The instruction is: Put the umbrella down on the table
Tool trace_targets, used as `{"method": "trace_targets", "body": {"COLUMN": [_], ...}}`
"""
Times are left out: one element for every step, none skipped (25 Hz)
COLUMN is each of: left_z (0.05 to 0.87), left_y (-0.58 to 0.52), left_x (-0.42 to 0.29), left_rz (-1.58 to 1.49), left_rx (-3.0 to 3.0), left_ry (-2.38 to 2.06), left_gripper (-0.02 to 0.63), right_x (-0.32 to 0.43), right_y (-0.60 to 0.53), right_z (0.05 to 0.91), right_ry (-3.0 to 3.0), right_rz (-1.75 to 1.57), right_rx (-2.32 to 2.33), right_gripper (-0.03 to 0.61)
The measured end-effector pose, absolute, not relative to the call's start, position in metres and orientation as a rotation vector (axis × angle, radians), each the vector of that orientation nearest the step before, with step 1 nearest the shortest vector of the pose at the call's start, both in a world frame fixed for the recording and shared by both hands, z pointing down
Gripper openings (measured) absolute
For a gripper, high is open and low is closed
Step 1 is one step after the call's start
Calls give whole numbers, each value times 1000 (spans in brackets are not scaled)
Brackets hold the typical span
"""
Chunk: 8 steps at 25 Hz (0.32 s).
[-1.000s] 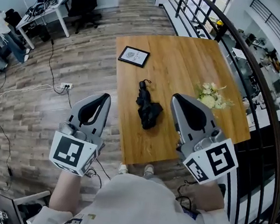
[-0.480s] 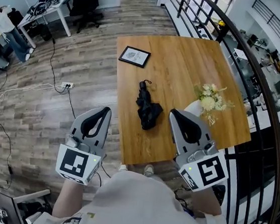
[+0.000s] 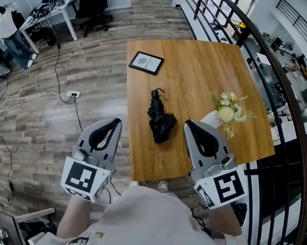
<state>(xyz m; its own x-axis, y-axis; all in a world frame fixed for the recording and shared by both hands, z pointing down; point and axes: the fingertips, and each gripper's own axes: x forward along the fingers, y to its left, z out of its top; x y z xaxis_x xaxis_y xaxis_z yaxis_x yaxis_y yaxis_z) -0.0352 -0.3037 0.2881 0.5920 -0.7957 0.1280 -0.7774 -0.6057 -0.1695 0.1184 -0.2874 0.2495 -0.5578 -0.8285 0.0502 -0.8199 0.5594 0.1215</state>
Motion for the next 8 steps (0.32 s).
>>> {"method": "trace_targets", "body": {"left_z": [288,287,286,286,285,285,284,283], "left_y": [-304,-305,-305,-306,-306,-306,-307,-307], "left_x": [-33,-31,-29,-28,-27,-26,-26,-25], "left_rz": [-300,-305,-305,-304,-303,-302,-301,-300], "left_rx": [-2717,-2717,-2715,-2712,-2710,-2709,-2708,-2707], "left_ry": [1341,1336,1334,1333,1334,1336,1337,1339], "left_gripper": [17,17,17,17,17,17,17,17], "right_x": [119,120,121,123,124,126,127,129], "right_y": [-289,-290,-291,-291,-292,-292,-292,-293], "right_z": [249,249,249,249,249,249,248,248], "right_ry": [-2681,-2679,-2677,-2677,-2677,-2677,-2678,-2678], "right_rz": [-130,-133,-136,-138,-139,-140,-141,-141], "right_rx": [1419,1416,1415,1416,1418,1421,1424,1428], "right_gripper": [28,28,28,27,27,28,28,28]}}
